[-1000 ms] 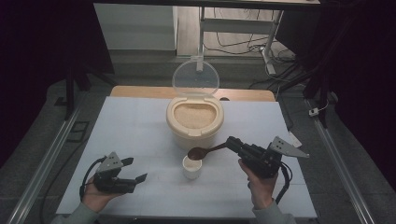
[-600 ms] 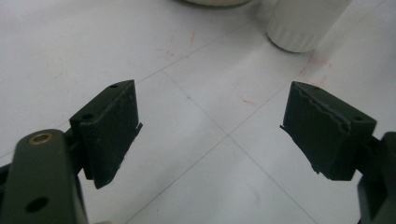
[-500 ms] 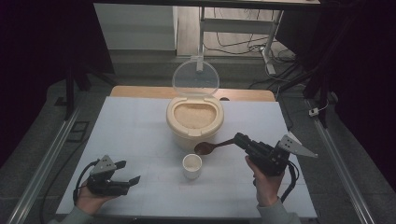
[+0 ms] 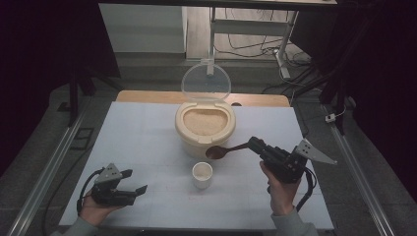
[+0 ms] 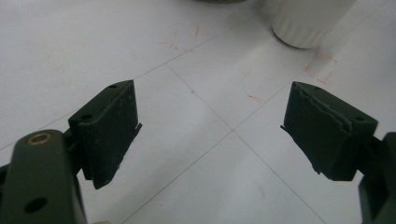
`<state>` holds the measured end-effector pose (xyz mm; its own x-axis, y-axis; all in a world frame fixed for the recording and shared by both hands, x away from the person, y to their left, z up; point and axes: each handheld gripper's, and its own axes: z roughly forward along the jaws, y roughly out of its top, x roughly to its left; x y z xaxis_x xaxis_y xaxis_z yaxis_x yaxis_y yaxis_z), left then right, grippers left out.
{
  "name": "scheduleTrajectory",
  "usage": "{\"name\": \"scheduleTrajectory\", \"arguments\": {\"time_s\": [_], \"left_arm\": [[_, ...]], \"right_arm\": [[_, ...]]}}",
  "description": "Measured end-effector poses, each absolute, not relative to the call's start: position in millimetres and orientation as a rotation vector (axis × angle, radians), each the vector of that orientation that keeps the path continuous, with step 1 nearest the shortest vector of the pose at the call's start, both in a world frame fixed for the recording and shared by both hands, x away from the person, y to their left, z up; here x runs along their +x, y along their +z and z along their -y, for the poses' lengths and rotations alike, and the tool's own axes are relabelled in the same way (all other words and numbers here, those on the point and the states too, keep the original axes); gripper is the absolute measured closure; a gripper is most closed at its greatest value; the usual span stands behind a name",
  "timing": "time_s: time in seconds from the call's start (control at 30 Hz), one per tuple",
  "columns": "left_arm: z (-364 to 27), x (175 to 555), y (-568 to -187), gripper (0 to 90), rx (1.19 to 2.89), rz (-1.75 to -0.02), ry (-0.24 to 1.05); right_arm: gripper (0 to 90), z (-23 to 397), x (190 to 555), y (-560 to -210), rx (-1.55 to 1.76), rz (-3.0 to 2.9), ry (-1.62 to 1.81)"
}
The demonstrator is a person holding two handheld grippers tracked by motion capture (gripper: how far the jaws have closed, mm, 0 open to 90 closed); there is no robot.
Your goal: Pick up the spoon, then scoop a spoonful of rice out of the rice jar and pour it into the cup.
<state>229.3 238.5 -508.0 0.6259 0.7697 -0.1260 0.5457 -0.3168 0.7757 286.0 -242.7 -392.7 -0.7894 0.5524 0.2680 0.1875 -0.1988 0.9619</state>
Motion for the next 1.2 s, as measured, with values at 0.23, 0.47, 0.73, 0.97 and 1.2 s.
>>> {"name": "scheduleTrajectory", "arguments": {"time_s": [0.23,0.47,0.73,0.97,1.2], "left_arm": [[-236,231,-509,17.5,2.022,-1.024,0.330],[-236,231,-510,17.5,2.029,-1.019,0.324],[-236,231,-511,17.6,2.038,-1.017,0.325],[-236,231,-511,17.6,2.037,-1.017,0.326],[-236,231,-511,17.7,2.037,-1.020,0.324]], "right_arm": [[83.6,241,300,-373,0.864,-1.746,2.098],[83.6,233,330,-356,0.902,-1.727,2.027],[83.6,220,360,-345,0.941,-1.710,1.887],[83.6,212,369,-341,0.934,-1.717,1.782],[83.6,204,380,-347,0.951,-1.737,1.699]]}}
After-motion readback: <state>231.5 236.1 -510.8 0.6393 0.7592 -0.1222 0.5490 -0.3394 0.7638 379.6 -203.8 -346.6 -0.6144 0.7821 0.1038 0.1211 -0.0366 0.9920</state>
